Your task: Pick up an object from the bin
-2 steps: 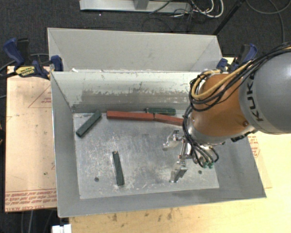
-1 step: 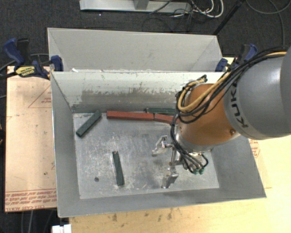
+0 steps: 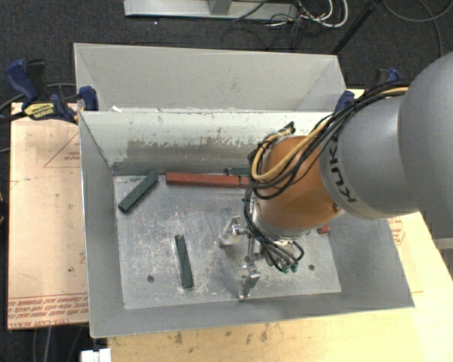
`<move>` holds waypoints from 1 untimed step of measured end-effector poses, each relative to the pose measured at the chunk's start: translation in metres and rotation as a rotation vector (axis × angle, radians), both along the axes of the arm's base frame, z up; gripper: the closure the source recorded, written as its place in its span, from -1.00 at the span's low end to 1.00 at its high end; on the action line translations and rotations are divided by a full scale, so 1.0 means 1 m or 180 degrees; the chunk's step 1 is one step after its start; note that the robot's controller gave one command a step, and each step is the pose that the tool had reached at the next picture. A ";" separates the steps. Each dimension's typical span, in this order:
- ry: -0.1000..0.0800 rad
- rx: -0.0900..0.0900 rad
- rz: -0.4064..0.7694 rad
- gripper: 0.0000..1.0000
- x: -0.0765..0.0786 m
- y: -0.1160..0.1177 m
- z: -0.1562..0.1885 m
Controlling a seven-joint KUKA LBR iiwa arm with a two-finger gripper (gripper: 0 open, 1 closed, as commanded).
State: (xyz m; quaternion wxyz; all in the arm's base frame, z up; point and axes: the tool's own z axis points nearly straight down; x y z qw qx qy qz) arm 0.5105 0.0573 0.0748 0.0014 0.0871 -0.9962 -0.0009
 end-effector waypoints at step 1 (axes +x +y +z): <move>-0.0066 -0.0011 -0.0033 -1.00 -0.013 0.027 0.001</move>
Offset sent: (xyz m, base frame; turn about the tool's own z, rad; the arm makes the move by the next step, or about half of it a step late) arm -0.0029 0.0432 0.0947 -0.0060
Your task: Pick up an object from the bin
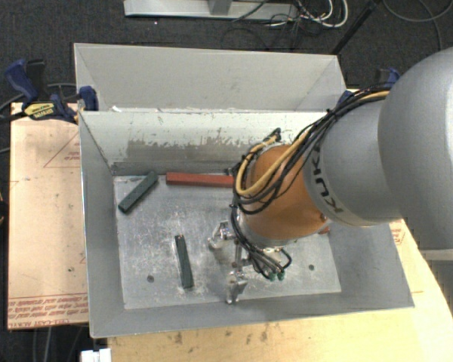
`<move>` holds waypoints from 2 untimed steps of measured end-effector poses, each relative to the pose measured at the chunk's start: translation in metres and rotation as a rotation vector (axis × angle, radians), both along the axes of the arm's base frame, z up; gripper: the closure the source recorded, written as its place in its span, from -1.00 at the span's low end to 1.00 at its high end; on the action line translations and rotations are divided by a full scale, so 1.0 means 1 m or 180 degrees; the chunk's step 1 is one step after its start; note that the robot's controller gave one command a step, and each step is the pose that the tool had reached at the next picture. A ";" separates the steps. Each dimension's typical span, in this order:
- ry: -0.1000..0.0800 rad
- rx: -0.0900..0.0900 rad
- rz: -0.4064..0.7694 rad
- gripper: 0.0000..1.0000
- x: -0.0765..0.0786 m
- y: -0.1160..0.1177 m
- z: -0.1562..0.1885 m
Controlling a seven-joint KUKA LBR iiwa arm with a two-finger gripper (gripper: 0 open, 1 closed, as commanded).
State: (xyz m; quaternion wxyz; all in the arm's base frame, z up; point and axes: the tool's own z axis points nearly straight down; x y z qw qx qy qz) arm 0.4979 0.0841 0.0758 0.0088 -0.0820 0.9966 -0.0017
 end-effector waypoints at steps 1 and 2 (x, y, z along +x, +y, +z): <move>0.0072 0.0006 0.0036 -1.00 -0.001 0.011 0.044; 0.0034 0.0014 -0.0098 -1.00 0.014 0.045 0.068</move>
Offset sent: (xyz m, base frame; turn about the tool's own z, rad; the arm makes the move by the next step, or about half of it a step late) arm 0.0173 0.0585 0.0621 0.0468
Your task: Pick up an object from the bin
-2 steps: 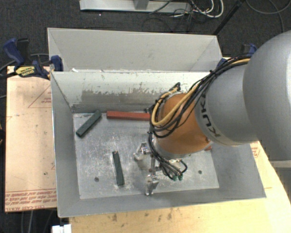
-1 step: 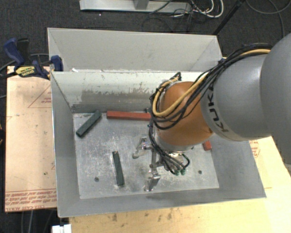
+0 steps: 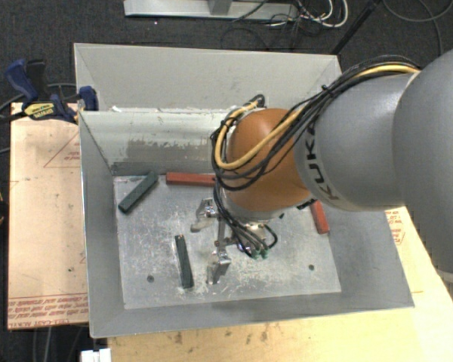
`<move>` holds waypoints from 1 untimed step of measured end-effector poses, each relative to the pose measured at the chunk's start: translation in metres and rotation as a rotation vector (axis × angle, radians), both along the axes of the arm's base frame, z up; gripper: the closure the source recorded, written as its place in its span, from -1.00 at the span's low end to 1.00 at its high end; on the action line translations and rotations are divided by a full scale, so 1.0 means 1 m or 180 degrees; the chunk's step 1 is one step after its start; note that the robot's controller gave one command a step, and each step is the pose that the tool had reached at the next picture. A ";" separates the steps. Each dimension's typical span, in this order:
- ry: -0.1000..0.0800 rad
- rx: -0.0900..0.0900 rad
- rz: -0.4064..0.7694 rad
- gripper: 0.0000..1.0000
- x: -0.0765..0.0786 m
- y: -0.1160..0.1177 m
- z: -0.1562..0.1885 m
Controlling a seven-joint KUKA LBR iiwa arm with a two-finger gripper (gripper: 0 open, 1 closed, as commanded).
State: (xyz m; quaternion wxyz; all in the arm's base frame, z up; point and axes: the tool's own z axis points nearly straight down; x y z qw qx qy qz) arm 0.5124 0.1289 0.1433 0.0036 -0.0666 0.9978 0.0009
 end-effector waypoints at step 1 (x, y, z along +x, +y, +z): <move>-0.0063 0.0006 0.0656 1.00 -0.012 0.016 -0.059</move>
Offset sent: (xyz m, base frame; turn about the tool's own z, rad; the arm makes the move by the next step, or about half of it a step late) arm 0.0000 0.0000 0.0000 0.0000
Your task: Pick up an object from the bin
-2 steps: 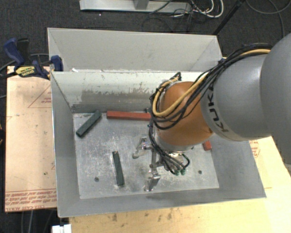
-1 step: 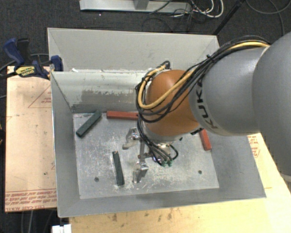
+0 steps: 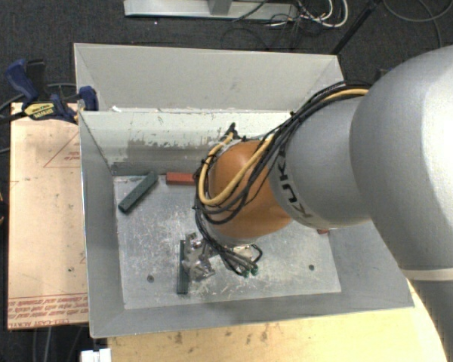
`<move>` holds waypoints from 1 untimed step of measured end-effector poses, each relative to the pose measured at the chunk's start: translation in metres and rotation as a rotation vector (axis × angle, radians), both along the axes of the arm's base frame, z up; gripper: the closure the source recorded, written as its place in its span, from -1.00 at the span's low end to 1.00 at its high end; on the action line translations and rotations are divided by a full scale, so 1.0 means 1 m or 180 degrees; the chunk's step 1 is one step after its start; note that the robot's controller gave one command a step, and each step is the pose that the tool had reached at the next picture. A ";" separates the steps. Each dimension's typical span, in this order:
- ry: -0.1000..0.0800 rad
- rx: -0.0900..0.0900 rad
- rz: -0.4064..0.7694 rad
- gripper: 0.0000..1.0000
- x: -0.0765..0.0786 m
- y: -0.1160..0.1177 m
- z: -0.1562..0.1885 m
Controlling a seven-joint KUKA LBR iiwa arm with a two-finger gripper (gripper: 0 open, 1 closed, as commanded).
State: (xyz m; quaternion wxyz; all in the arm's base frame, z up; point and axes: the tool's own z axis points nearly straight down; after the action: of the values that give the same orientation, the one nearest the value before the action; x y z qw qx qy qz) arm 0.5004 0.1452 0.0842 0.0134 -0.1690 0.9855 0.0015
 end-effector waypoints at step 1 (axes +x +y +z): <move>0.0066 -0.0012 0.0011 -1.00 -0.005 0.000 -0.001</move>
Offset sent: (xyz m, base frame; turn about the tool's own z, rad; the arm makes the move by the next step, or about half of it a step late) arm 0.0000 0.0000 0.0000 0.0000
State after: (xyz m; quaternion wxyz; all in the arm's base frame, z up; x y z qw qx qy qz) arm 0.4950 0.1455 0.0827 0.0029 -0.1706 0.9853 0.0015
